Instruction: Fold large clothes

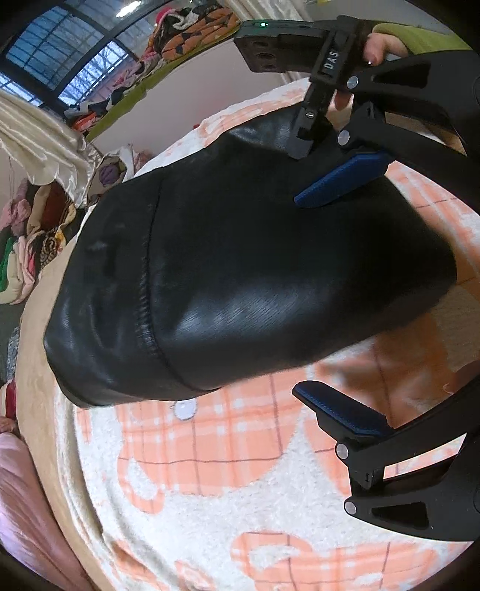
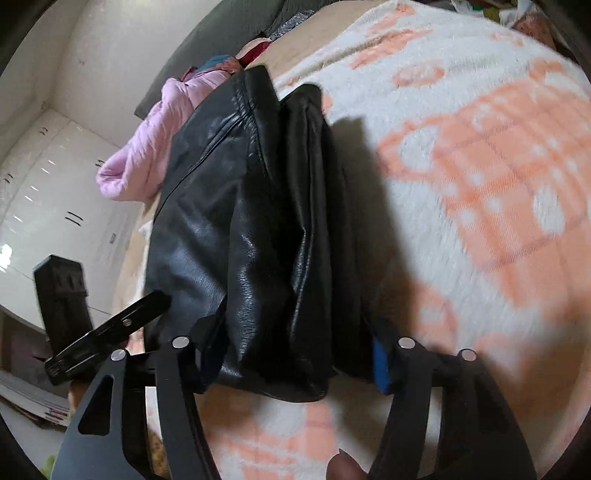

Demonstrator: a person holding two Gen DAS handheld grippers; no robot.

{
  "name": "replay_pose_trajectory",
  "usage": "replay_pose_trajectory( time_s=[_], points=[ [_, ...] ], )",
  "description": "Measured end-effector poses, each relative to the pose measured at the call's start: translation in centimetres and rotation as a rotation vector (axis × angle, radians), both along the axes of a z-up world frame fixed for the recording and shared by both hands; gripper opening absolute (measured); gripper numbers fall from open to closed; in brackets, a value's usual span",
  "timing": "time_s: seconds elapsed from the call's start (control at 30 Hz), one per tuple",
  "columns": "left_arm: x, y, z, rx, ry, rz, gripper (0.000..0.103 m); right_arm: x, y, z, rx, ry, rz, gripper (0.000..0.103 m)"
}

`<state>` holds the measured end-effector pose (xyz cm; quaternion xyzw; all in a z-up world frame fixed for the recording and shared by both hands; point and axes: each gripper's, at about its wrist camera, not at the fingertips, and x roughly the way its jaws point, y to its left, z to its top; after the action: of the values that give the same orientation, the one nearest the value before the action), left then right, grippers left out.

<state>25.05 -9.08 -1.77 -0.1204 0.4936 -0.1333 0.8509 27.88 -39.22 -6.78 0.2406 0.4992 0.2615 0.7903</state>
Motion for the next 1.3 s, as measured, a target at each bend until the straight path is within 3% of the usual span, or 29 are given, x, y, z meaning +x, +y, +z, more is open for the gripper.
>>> replay_pose_trajectory(
  time_s=[0.17, 0.23, 0.27, 0.37, 0.47, 0.6, 0.73, 0.9, 1.07, 1.13, 1.17, 1.2, 1.3],
  points=[
    [-1.6, -0.1, -0.4, -0.004, 0.001, -0.045, 0.088, -3.2, 0.7, 0.4, -0.028, -0.034, -0.015, 0.057],
    [-1.7, -0.3, -0.6, 0.002, -0.006, -0.048, 0.088, -2.9, 0.5, 0.1, -0.032, -0.018, -0.040, 0.065],
    [-1.6, -0.3, -0.5, 0.002, -0.008, -0.045, 0.088, -2.7, 0.5, 0.1, -0.039, -0.010, -0.049, 0.074],
    [-1.7, -0.2, -0.3, -0.001, -0.017, -0.044, 0.088, -2.8, 0.2, 0.8, -0.044, -0.029, -0.063, 0.082],
    [-1.6, -0.3, -0.2, -0.002, -0.024, -0.045, 0.088, -2.7, -0.5, 2.2, -0.057, -0.095, -0.105, 0.090],
    [-1.6, -0.4, -0.3, 0.003, -0.025, -0.046, 0.088, -1.3, -0.9, 5.1, -0.064, -0.195, -0.191, 0.090],
    [-1.5, -0.4, -0.4, 0.008, -0.025, -0.043, 0.090, 1.1, 1.3, 7.8, -0.223, -0.318, -0.171, 0.089],
    [-1.8, -0.9, -0.3, 0.024, -0.033, -0.035, 0.090, 4.8, 3.8, 8.7, -0.339, -0.373, -0.108, 0.076],
    [-2.0, -1.6, 0.1, 0.069, -0.056, -0.036, 0.090, 8.3, 4.9, 7.6, -0.378, -0.356, -0.104, 0.072],
    [-2.1, -1.8, 0.2, 0.087, -0.067, -0.037, 0.090, 9.6, 4.9, 6.9, -0.355, -0.331, -0.103, 0.055],
    [-2.1, -1.9, 0.2, 0.091, -0.070, -0.037, 0.090, 9.5, 4.9, 6.8, -0.337, -0.331, -0.087, 0.031],
    [-2.2, -2.0, 0.3, 0.100, -0.075, -0.036, 0.090, 9.6, 5.0, 6.7, -0.316, -0.340, -0.069, 0.020],
    [-2.2, -2.1, 0.5, 0.112, -0.088, -0.030, 0.090, 8.6, 5.0, 7.9, -0.271, -0.406, -0.046, 0.009]
  ],
)
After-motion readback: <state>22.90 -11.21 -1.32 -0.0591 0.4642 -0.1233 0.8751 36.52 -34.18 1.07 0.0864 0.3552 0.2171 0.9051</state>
